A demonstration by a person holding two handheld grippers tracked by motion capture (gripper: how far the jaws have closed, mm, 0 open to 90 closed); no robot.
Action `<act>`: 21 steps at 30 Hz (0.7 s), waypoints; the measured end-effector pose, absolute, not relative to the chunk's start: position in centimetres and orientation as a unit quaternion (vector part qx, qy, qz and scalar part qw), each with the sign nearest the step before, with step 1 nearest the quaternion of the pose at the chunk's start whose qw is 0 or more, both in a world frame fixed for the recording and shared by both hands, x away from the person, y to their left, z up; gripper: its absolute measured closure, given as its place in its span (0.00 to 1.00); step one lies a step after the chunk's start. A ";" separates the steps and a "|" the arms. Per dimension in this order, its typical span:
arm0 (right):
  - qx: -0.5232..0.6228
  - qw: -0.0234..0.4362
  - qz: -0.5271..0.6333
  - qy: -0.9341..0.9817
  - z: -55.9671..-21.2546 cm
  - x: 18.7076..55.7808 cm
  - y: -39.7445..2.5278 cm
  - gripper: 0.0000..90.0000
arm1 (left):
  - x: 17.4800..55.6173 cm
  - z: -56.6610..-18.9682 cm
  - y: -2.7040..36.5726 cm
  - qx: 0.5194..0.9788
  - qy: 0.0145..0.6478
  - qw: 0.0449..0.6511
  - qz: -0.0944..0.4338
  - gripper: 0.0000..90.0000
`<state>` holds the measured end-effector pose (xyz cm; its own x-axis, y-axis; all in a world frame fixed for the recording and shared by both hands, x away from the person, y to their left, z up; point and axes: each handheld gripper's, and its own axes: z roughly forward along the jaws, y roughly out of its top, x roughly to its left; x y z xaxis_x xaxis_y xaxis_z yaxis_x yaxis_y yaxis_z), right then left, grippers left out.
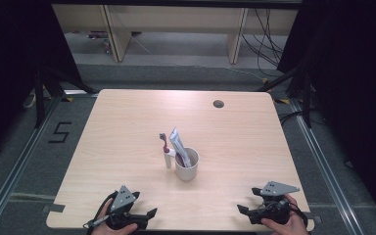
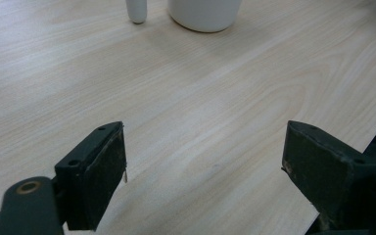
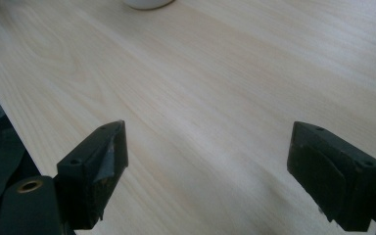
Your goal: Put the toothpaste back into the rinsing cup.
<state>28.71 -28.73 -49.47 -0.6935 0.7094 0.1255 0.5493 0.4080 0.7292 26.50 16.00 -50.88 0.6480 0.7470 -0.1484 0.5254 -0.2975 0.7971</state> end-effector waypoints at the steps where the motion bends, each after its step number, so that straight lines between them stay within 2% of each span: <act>1: 0.389 0.097 0.385 0.831 -49.4 28.5 -28.7 0.18 | 26.5 -50.9 16.0 0.795 0.401 0.438 0.126 0.18; 2: 0.380 0.111 0.385 0.834 -49.5 28.6 -28.9 0.18 | 26.5 -50.9 16.0 0.795 0.401 0.438 0.126 0.18; 4: 0.391 0.097 0.383 0.832 -49.5 28.4 -28.9 0.18 | 26.5 -50.9 16.0 0.796 0.399 0.436 0.126 0.18; 8: 0.387 0.110 0.375 0.835 -49.7 28.3 -29.3 0.18 | 26.5 -50.9 16.0 0.797 0.399 0.436 0.126 0.18; 9: 0.399 0.099 0.374 0.831 -49.7 28.1 -29.1 0.18 | 26.5 -50.9 16.0 0.797 0.399 0.436 0.126 0.18; 14: 0.388 0.103 0.369 0.838 -49.8 28.1 -29.5 0.18 | 26.5 -50.9 16.0 0.797 0.399 0.435 0.127 0.18; 16: 0.409 0.086 0.365 0.832 -49.8 27.7 -29.4 0.18 | 26.4 -50.8 16.0 0.799 0.400 0.431 0.128 0.18; 21: 0.398 0.099 0.361 0.837 -50.0 27.8 -29.9 0.18 | 26.4 -50.8 16.0 0.799 0.399 0.432 0.127 0.18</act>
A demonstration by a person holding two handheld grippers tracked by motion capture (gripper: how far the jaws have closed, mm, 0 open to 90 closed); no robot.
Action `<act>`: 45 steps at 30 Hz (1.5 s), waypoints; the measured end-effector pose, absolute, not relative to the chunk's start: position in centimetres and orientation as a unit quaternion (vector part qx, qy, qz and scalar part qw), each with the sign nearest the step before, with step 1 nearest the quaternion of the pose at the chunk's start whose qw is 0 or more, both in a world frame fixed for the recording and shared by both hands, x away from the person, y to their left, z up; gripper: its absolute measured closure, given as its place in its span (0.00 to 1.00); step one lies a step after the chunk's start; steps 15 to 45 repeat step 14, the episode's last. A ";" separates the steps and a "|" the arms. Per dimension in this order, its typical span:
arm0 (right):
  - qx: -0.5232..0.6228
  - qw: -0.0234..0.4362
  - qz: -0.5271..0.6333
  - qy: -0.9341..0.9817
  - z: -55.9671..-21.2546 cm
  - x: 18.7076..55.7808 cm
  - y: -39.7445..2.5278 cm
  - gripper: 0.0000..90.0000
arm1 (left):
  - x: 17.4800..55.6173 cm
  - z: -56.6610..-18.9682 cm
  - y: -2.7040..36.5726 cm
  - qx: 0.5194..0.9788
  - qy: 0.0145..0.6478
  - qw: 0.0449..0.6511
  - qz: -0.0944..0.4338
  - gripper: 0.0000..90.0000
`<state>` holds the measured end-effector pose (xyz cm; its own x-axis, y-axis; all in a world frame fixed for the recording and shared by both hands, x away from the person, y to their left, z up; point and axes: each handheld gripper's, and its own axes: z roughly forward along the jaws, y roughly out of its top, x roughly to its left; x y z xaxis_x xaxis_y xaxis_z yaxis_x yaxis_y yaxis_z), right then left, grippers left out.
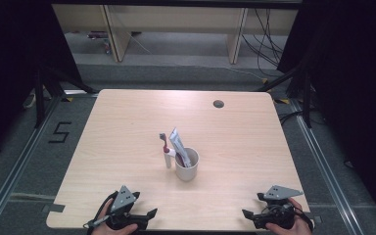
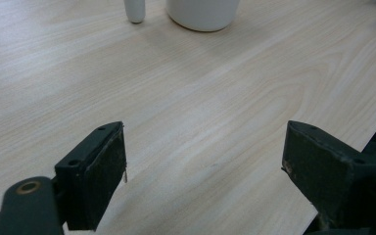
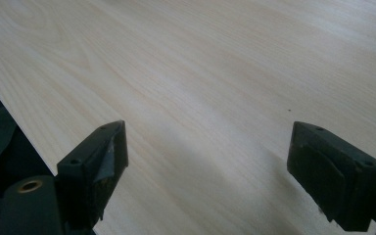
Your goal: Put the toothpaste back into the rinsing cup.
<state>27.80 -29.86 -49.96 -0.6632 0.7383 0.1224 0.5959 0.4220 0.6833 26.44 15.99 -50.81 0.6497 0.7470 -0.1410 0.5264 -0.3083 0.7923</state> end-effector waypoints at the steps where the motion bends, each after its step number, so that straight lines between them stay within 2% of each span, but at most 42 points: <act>1: 0.419 0.088 0.358 0.830 -49.9 27.5 -29.7 0.18 | 26.4 -50.8 16.0 0.799 0.399 0.432 0.127 0.18; 8: 0.399 0.102 0.359 0.838 -50.0 27.6 -30.0 0.18 | 26.5 -50.9 16.0 0.798 0.398 0.434 0.127 0.18; 9: 0.408 0.086 0.360 0.834 -50.0 27.5 -29.8 0.18 | 26.5 -50.9 16.0 0.798 0.398 0.435 0.127 0.18; 11: 0.407 0.096 0.356 0.836 -49.9 27.5 -30.0 0.18 | 26.5 -50.9 16.0 0.800 0.398 0.431 0.126 0.18; 13: 0.410 0.082 0.363 0.833 -49.9 27.4 -30.0 0.18 | 26.5 -50.9 16.0 0.800 0.400 0.430 0.128 0.18; 45: 0.407 0.081 0.361 0.835 -49.9 27.4 -30.1 0.18 | 26.5 -50.9 16.0 0.800 0.400 0.428 0.126 0.18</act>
